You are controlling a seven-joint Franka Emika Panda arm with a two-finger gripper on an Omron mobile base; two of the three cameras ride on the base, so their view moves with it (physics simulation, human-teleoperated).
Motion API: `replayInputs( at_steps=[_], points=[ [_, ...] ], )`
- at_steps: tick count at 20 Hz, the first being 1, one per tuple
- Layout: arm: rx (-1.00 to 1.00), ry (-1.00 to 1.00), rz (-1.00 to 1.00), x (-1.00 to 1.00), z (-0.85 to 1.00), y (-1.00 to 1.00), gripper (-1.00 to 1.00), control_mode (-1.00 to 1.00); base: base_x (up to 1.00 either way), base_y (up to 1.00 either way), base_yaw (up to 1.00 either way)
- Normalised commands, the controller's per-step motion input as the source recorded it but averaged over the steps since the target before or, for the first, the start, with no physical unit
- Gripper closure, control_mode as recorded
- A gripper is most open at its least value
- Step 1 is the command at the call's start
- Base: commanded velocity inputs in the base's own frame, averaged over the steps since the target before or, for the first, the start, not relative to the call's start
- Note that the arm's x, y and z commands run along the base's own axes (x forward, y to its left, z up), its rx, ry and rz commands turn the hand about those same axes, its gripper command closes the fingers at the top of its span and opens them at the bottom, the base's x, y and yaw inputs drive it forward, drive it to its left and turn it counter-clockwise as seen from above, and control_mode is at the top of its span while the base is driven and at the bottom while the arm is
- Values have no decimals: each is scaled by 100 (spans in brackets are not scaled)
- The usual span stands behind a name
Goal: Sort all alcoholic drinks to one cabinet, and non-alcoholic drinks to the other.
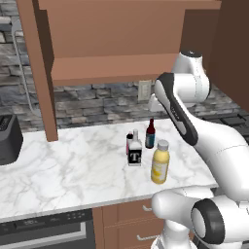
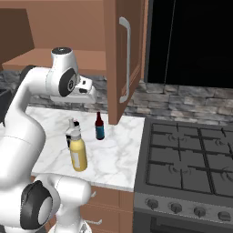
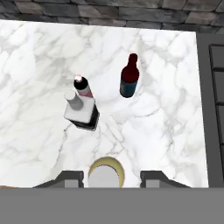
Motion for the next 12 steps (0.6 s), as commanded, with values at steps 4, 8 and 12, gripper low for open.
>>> replayInputs(
  at_steps=[4,8,12],
  points=[
    [0,0,0,-18,0,3,-100,-100,0,0,0],
    [-3,0,0,-26,0,25,-100,-100,0,0,0],
    [-6,0,-1,-15,0,43,-100,-100,0,0,0]
  ],
)
